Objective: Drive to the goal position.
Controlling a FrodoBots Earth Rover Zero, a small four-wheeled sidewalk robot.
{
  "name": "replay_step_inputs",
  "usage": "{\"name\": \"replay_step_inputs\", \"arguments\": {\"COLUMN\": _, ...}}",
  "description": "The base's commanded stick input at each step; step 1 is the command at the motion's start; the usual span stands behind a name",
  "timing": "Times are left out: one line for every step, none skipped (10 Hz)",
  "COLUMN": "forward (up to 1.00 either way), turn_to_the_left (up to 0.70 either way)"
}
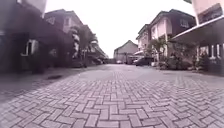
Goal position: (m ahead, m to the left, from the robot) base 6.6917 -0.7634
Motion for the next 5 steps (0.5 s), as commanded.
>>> {"name": "replay_step_inputs", "arguments": {"forward": 0.69, "turn_to_the_left": 0.03}}
{"name": "replay_step_inputs", "arguments": {"forward": 0.69, "turn_to_the_left": 0.03}}
{"name": "replay_step_inputs", "arguments": {"forward": 0.69, "turn_to_the_left": 0.03}}
{"name": "replay_step_inputs", "arguments": {"forward": 0.69, "turn_to_the_left": 0.03}}
{"name": "replay_step_inputs", "arguments": {"forward": 0.69, "turn_to_the_left": 0.03}}
